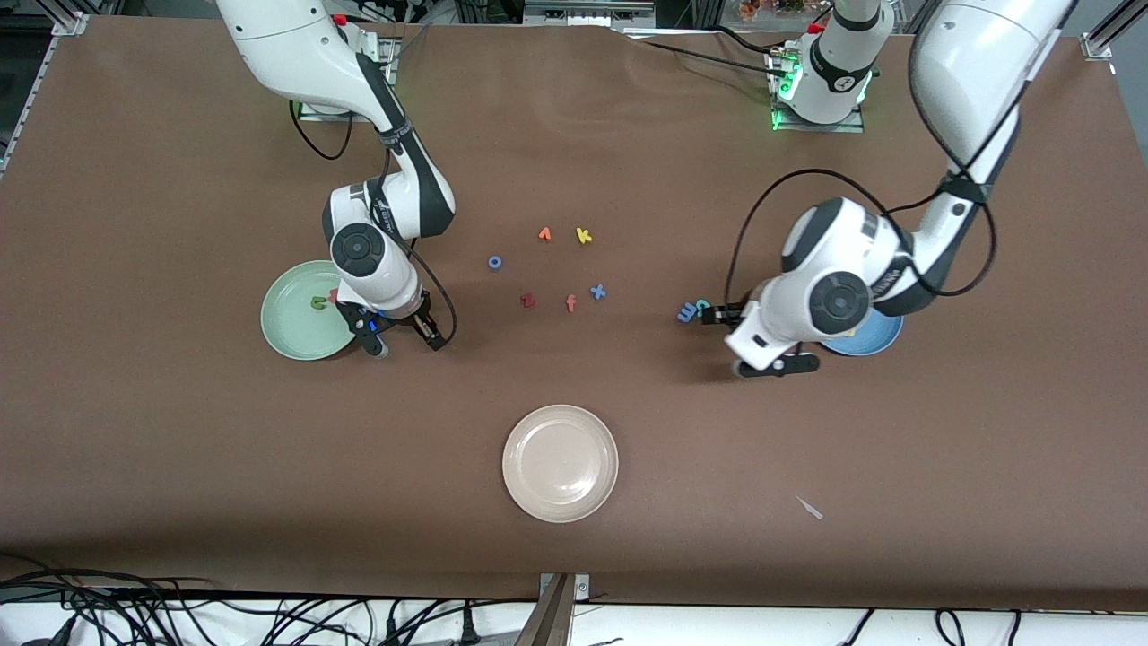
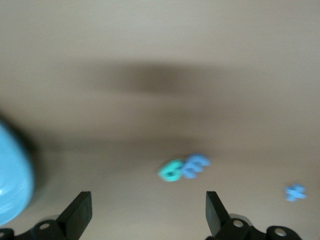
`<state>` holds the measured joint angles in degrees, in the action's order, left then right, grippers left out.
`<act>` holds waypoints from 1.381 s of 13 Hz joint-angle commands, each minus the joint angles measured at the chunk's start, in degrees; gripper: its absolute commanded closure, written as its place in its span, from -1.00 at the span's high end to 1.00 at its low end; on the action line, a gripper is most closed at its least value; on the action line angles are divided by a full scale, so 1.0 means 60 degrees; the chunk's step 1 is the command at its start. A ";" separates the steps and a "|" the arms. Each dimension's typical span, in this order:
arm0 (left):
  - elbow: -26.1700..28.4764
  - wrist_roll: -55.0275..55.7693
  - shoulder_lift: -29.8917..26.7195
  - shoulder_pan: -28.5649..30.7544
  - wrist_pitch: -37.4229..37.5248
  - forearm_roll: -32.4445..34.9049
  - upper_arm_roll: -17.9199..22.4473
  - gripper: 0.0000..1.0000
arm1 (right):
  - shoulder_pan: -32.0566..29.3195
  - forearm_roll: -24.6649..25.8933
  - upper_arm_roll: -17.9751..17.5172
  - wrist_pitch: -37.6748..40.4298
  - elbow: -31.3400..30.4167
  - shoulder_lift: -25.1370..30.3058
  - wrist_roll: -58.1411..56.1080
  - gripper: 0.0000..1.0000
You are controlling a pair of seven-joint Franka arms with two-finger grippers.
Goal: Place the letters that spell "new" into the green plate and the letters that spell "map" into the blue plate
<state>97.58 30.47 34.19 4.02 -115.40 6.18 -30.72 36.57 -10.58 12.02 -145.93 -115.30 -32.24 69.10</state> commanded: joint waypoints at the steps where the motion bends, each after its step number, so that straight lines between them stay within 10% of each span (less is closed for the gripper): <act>1: -0.0546 -0.0595 0.0789 -0.0611 -0.0584 0.0519 0.0096 0.98 | 0.0058 -0.0141 0.0019 -0.0040 -0.0002 0.0013 -0.0060 -0.84; 7: -0.0444 -0.1092 0.1537 -0.0860 -0.1330 0.1562 0.0096 0.98 | 0.0014 -0.0141 0.0149 0.1287 0.0173 0.0640 -0.0847 -1.00; 12: -0.0385 -0.1649 0.1758 -0.1067 -0.1494 0.1621 0.0111 0.88 | -0.0030 -0.0155 0.2152 0.3971 -0.0045 0.2047 -0.4929 -0.99; 18: -0.0210 -0.1826 0.1758 -0.1022 -0.1493 0.1621 0.0111 0.86 | -0.0586 -0.0607 0.3256 0.1782 -0.1640 0.1713 -0.8553 -0.95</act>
<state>96.06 20.45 44.77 -2.28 -124.63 14.23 -29.97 33.75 -11.67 31.64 -129.95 -121.63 -21.36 22.89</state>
